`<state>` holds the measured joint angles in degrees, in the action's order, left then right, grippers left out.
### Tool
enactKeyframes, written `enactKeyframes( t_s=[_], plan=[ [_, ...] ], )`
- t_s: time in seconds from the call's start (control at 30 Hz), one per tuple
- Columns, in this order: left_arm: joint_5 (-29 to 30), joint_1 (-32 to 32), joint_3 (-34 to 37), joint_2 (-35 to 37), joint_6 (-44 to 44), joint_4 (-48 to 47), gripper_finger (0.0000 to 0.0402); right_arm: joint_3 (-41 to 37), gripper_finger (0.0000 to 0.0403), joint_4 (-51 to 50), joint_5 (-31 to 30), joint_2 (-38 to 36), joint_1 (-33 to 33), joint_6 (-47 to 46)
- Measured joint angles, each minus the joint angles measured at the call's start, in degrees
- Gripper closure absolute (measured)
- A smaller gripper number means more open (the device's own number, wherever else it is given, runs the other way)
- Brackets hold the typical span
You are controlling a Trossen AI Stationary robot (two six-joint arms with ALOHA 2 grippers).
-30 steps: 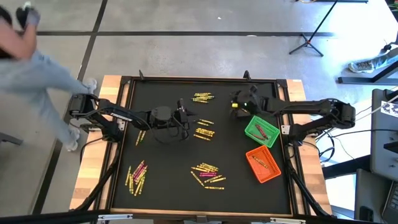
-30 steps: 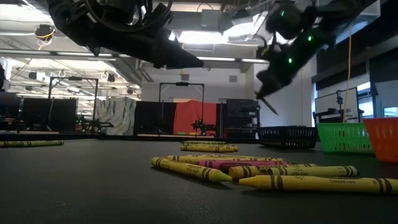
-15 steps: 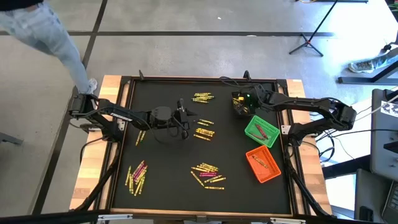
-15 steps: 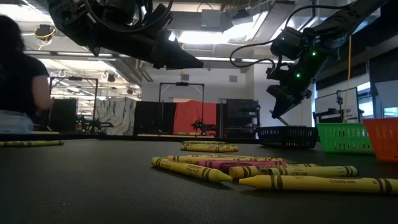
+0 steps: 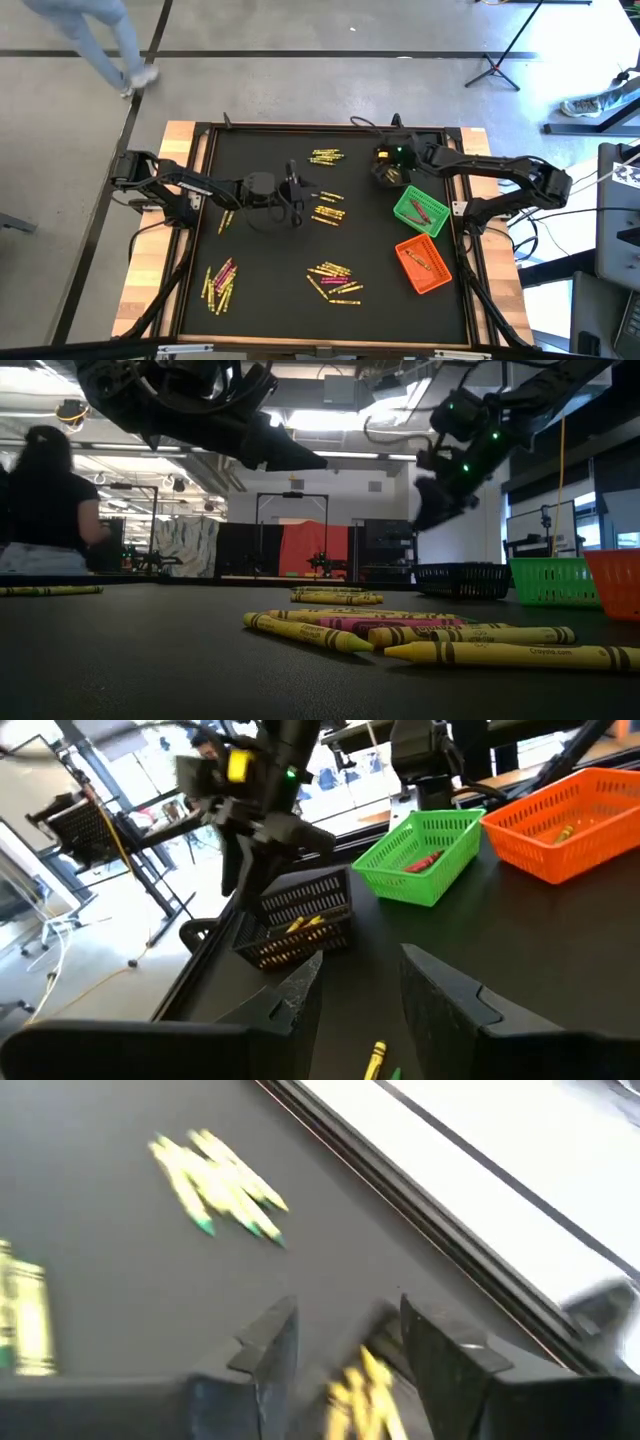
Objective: Sort crayons
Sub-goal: Put the green crayon into the orange basket
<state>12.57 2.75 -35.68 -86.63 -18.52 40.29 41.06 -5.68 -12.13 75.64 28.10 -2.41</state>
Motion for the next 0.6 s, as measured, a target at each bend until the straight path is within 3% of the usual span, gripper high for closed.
enactKeyframes(
  t_s=[0.17, 0.3, 0.4, 0.6],
  plan=[
    [0.54, 0.15, 0.00, 0.00, 3.36, 0.00, 0.0284, -1.29, 0.0222, 12.27, 7.40, 0.00, -2.57, 4.53],
    [1.35, 0.15, -0.05, 0.02, 5.20, -4.92, 0.0284, -1.81, 0.0221, 19.05, 9.66, 0.00, -5.70, 7.71],
    [3.84, -0.25, -2.60, 0.23, 9.84, -17.22, 0.0284, -1.81, 0.0221, 19.76, 9.78, 0.00, -7.92, 8.91],
    [4.83, -0.51, -13.42, 0.46, 26.93, -55.19, 0.0284, -1.81, 0.0221, 19.34, 9.25, 0.00, -9.08, 10.31]
  ],
)
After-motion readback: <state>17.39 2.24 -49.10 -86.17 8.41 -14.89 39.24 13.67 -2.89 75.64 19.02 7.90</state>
